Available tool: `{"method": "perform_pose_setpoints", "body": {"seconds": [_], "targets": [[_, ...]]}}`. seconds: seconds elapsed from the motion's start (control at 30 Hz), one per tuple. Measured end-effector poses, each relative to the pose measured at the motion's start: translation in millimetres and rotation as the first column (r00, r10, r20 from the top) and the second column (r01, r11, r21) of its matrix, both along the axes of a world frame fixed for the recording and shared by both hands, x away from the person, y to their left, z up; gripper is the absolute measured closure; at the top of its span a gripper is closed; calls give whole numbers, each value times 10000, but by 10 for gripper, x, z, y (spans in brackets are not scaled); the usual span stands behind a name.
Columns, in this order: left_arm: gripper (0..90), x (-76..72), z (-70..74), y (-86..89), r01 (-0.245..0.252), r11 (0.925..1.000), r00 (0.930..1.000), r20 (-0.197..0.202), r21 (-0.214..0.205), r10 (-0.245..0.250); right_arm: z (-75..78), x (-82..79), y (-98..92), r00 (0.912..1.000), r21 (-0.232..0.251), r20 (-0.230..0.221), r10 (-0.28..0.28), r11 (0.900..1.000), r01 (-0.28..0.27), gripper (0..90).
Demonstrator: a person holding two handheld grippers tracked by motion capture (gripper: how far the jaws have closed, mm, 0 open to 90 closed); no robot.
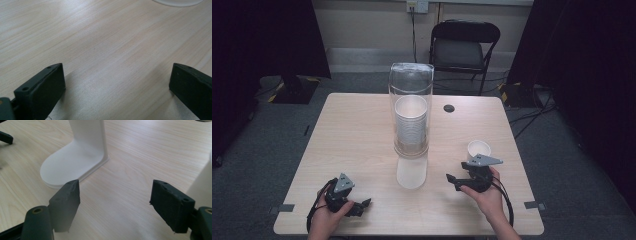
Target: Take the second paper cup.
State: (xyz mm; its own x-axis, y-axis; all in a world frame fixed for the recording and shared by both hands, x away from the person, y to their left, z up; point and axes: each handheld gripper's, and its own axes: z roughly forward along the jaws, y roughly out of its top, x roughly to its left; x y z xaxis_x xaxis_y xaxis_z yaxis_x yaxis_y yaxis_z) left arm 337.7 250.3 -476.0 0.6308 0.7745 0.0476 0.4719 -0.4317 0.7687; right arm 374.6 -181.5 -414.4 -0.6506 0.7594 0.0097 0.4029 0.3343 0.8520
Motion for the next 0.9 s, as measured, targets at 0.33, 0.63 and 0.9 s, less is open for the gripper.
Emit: {"method": "perform_pose_setpoints", "body": {"seconds": [0.33, 0.63, 0.9], "targets": [[0, 0, 1, 1, 1, 10000, 10000, 13, 23, -1, 55, -1, 231, 9989, 204, 5, 470, 9987, -470, 232], [0, 1, 1, 1, 5, 10000, 10000, 15, 30, -5, 90, 8, 499, 9944, 445, 139, 1050, 9934, -1056, 232], [0, -1, -1, -2, -14, 10000, 10000, -13, -25, 14, 175, 38, 743, 9882, 739, 415, 1476, 9859, -1504, 233]]}}
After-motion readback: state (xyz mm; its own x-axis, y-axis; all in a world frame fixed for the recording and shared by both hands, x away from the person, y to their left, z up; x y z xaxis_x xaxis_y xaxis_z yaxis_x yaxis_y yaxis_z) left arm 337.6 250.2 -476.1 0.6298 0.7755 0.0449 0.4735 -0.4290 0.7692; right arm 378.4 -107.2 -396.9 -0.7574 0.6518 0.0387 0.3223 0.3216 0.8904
